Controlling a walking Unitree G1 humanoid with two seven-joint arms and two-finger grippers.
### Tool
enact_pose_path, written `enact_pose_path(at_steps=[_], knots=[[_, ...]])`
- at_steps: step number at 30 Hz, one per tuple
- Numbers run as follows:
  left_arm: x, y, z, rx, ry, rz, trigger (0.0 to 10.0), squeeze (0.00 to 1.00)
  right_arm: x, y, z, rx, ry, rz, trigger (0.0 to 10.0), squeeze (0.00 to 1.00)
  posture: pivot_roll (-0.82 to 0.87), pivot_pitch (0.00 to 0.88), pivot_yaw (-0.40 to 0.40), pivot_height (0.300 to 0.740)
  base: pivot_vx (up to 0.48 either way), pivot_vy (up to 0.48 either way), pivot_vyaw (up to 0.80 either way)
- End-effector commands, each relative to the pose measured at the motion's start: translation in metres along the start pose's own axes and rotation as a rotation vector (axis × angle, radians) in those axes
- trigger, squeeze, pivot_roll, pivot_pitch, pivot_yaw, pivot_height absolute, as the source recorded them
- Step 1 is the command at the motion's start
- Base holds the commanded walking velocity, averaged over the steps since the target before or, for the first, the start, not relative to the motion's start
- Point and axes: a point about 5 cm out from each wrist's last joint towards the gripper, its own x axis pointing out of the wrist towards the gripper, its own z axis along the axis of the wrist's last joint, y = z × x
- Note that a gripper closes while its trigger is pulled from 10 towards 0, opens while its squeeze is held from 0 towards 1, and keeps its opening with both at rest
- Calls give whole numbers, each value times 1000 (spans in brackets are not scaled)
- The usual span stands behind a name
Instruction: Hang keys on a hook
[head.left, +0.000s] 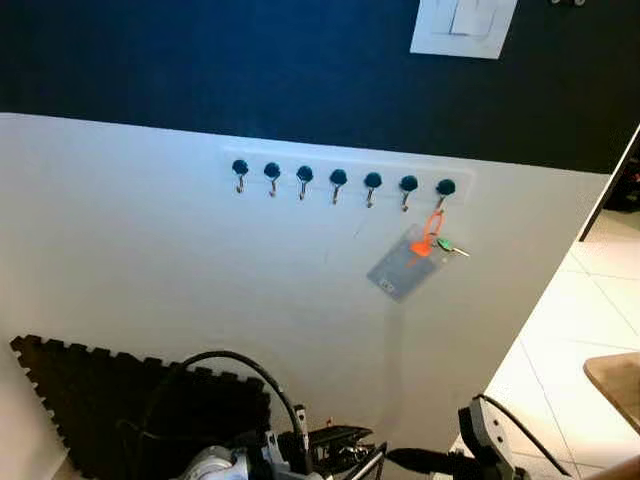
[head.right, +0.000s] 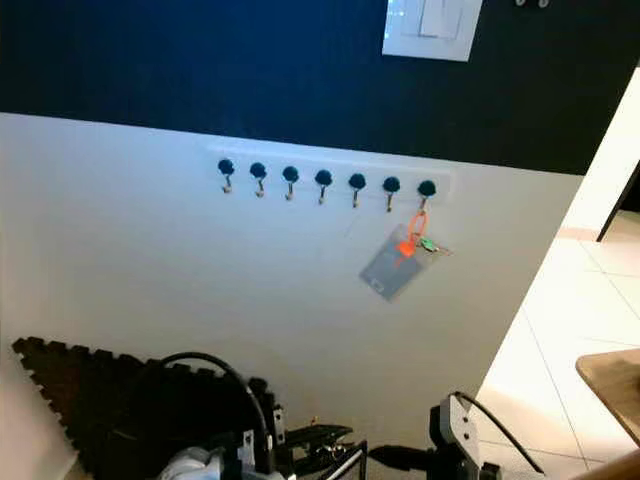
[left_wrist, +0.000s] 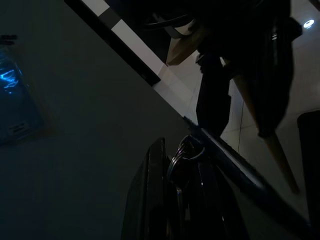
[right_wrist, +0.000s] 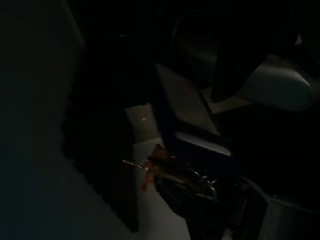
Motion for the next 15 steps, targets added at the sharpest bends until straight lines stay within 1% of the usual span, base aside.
enact_pose_path(at_steps=[1, 6, 8, 12, 13, 15], knots=[[2, -5, 3, -4, -19, -13, 10000, 8, -5, -2, 0, -4, 7, -13, 10000, 0, 47, 76, -67, 740, 0, 0, 0], [3, -5, 3, -4, -24, -13, 10000, 8, -1, 2, -2, 2, 6, 28, 10000, 0, 46, 77, -65, 740, 0, 0, 0], [5, -5, 4, -2, -26, -13, 10000, 8, 4, 10, -3, 27, 9, 92, 10000, 0, 46, 77, -65, 740, 0, 0, 0], [5, -4, 3, 0, -25, -12, 10000, 4, 5, 15, -5, 45, 18, 128, 10000, 0, 49, 76, -67, 740, 0, 0, 0], [6, -3, 2, 1, -23, -10, 10000, 0, 6, 21, -6, 64, 20, 164, 10000, 0, 49, 75, -67, 740, 0, 0, 0], [6, -3, 2, 1, -22, -10, 10000, 0, 6, 23, -7, 69, 19, 174, 10000, 0, 49, 75, -67, 740, 0, 0, 0]])
